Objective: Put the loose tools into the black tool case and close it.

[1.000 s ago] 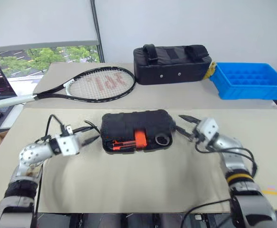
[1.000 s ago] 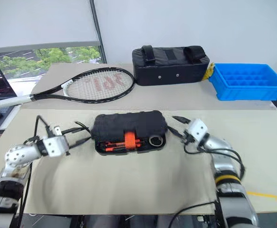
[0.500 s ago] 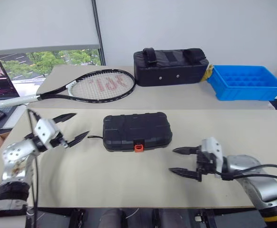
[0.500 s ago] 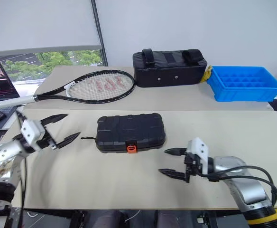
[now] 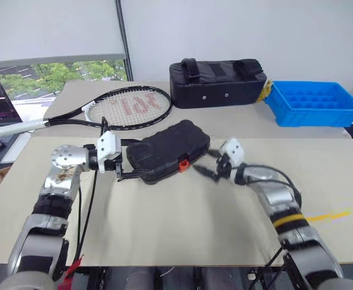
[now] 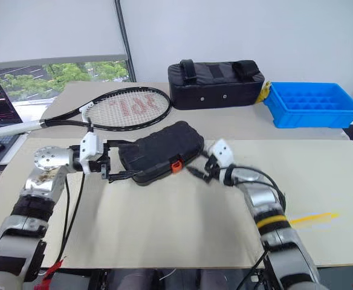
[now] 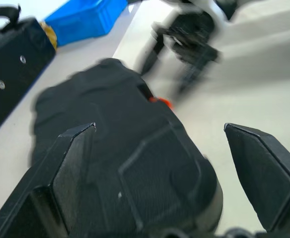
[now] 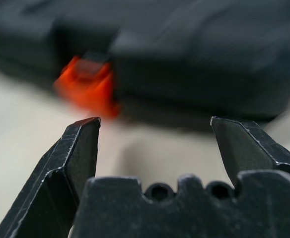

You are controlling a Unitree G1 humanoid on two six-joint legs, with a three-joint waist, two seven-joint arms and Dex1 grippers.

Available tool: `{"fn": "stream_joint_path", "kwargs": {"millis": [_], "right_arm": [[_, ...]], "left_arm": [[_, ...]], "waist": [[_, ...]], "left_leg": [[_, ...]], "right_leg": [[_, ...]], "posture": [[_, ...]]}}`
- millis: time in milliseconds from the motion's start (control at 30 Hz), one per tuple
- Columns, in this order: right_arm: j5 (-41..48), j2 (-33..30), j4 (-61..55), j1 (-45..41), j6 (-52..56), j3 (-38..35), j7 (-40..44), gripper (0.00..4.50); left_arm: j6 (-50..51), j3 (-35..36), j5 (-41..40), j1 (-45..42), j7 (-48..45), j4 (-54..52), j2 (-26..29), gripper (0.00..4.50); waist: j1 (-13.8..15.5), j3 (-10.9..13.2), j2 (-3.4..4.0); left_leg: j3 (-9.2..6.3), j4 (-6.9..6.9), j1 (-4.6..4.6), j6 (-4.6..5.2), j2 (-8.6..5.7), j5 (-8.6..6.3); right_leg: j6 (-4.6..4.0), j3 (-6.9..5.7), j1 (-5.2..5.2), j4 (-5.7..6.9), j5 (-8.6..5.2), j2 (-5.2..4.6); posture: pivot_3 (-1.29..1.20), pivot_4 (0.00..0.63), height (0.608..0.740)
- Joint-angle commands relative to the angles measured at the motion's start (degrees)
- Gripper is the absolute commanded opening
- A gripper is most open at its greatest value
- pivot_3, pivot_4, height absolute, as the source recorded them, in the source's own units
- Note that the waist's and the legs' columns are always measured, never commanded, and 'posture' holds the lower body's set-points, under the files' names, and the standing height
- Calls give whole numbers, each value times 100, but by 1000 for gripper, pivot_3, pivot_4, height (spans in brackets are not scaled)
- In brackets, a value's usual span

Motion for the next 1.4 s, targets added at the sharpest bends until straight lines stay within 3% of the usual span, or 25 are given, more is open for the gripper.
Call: {"fn": "stream_joint_path", "kwargs": {"millis": [33, 200, 367, 467, 633, 1000, 1133, 1333, 1400], "right_arm": [[-88, 42, 197, -109, -375, -270, -142, 4094], [162, -160, -1358, 781, 668, -152, 228, 4094], [95, 284, -2456, 1278, 1668, 23, -294, 4094], [-107, 526, -2569, 1305, 1783, 164, -520, 4094], [-211, 847, -2426, 1131, 1800, 229, -781, 4094], [-490, 885, -1993, 934, 1947, 360, -701, 4094], [-507, 850, -1935, 871, 1848, 289, -688, 3212], [-455, 877, -2155, 846, 1888, 199, -742, 1182], [-449, 865, -2263, 867, 1944, 205, -739, 1179]], "left_arm": [[155, 133, 144, -314, 480, 291, -304, 4421], [672, 67, 245, -164, 888, 16, -633, 4421], [973, -107, 712, -105, 1401, -7, -699, 4421], [1122, -217, 880, -17, 1461, -54, -725, 4421], [1211, -325, 1011, 166, 1435, -174, -724, 4421], [1222, -261, 1020, 112, 1477, -122, -745, 4421], [1177, -275, 1049, 92, 1478, -79, -753, 4500], [1132, -316, 1066, 195, 1470, -99, -774, 4500], [1126, -329, 1066, 229, 1459, -121, -773, 4500]], "waist": [[3, -1, -1], [-19, -2, 1], [-21, -2, 1], [-17, -2, 1], [-16, -4, 4], [-21, -6, 3], [-21, -6, 3], [-21, -6, 3], [-21, -6, 4]], "left_leg": [[-1, 0, 0, -3, 0, 2], [0, -8, -18, 3, -1, -3], [-4, -7, -19, 9, -3, -9], [-10, -6, 9, 54, -6, -38], [-16, -3, 23, 42, -5, -28], [-10, -3, 20, 36, -8, -24], [-11, -3, 21, 40, -8, -27], [-10, -3, 19, 39, -8, -27], [-11, -3, 20, 40, -8, -27]], "right_leg": [[-1, 2, 3, 0, 1, -1], [9, 8, 2, -1, -5, -1], [14, 7, 2, -15, -8, -6], [22, 9, 17, -11, -13, -16], [43, 14, 22, 8, -25, -20], [10, 16, 21, 6, -6, -19], [11, 15, 21, 6, -7, -19], [11, 15, 20, 6, -6, -20], [12, 15, 21, 6, -7, -21]], "posture": [[0, 150, 712], [0, 150, 712], [0, 150, 712], [0, 150, 712], [0, 150, 712], [0, 150, 712], [0, 150, 712], [0, 150, 712], [0, 150, 712]]}}
